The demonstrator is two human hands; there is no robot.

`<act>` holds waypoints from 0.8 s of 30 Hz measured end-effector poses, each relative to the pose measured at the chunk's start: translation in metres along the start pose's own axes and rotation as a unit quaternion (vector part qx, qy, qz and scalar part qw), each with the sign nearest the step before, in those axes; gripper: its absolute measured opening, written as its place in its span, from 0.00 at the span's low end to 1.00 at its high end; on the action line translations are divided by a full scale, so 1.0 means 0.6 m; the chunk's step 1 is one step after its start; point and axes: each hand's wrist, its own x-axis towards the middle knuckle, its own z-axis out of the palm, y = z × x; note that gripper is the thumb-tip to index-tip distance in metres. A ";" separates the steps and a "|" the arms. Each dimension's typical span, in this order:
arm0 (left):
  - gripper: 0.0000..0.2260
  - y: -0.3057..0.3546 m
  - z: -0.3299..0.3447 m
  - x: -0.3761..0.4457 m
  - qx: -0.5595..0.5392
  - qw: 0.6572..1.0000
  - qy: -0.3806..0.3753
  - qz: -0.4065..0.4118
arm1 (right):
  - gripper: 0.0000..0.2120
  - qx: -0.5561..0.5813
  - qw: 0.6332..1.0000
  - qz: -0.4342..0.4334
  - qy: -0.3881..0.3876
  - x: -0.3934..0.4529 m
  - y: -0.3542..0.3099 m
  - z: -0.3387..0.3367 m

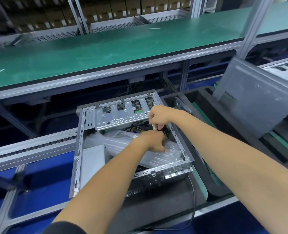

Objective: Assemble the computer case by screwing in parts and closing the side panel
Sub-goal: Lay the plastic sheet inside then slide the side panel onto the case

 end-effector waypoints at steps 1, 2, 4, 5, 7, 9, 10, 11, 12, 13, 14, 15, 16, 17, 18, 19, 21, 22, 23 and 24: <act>0.16 0.004 -0.001 0.006 0.014 1.000 -0.013 -0.008 | 0.09 0.000 1.000 0.000 -0.001 0.005 -0.002 0.001; 0.16 0.008 -0.003 0.010 0.017 0.999 -0.023 -0.017 | 0.09 0.000 1.000 0.001 -0.001 0.010 -0.004 0.001; 0.16 0.008 -0.011 0.011 -0.007 0.999 -0.041 -0.031 | 0.08 0.002 1.000 0.001 0.002 0.016 -0.007 0.006; 0.14 0.005 -0.017 0.009 -0.035 0.998 -0.046 -0.030 | 0.08 0.004 1.000 -0.004 0.007 0.018 -0.009 0.009; 0.10 -0.011 -0.030 -0.002 -0.131 0.991 -0.028 -0.024 | 0.09 0.002 1.000 -0.015 0.026 0.020 -0.013 0.011; 0.08 -0.032 -0.040 -0.015 -0.226 0.972 0.054 -0.041 | 0.11 0.000 0.997 -0.019 0.070 0.024 -0.017 0.008; 0.08 -0.041 -0.044 -0.019 -0.240 0.963 0.104 -0.058 | 0.11 0.006 0.995 -0.022 0.098 0.025 -0.019 0.005; 0.08 -0.047 -0.046 -0.021 -0.233 0.957 0.152 -0.077 | 0.12 0.012 0.992 -0.026 0.126 0.026 -0.021 0.002; 0.09 -0.052 -0.049 -0.020 -0.225 0.950 0.194 -0.096 | 0.13 0.013 0.989 -0.031 0.145 0.027 -0.024 -0.002; 0.10 -0.053 -0.053 -0.018 -0.226 0.940 0.231 -0.112 | 0.13 0.010 0.987 -0.034 0.154 0.026 -0.027 -0.005; 0.12 -0.053 -0.056 -0.015 -0.237 0.928 0.259 -0.123 | 0.14 0.008 0.987 -0.037 0.158 0.026 -0.028 -0.008; 0.13 -0.050 -0.060 -0.011 -0.246 0.920 0.277 -0.130 | 0.14 0.005 0.986 -0.038 0.161 0.025 -0.027 -0.012; 0.14 -0.046 -0.063 -0.005 -0.252 0.915 0.286 -0.133 | 0.13 0.001 0.986 -0.037 0.162 0.025 -0.022 -0.017; 0.14 -0.040 -0.066 0.002 -0.257 0.912 0.290 -0.132 | 0.13 -0.004 0.987 -0.036 0.158 0.025 -0.014 -0.024; 0.15 -0.032 -0.069 0.010 -0.265 0.910 0.293 -0.128 | 0.12 -0.010 0.988 -0.037 0.152 0.025 -0.004 -0.031; 0.14 -0.023 -0.071 0.018 -0.270 0.907 0.298 -0.123 | 0.11 -0.019 0.989 -0.037 0.144 0.023 0.009 -0.040; 0.09 -0.003 -0.078 0.043 -0.275 0.903 0.310 -0.118 | 0.11 -0.037 0.990 -0.034 0.133 0.020 0.040 -0.055; 0.05 0.009 -0.083 0.059 -0.278 0.900 0.315 -0.117 | 0.10 -0.045 0.989 -0.032 0.134 0.018 0.060 -0.062; 0.03 0.022 -0.087 0.077 -0.279 0.898 0.319 -0.117 | 0.09 -0.053 0.989 -0.027 0.138 0.013 0.081 -0.069; 0.01 0.037 -0.090 0.097 -0.278 0.898 0.322 -0.114 | 0.08 -0.058 0.988 -0.021 0.143 0.007 0.105 -0.076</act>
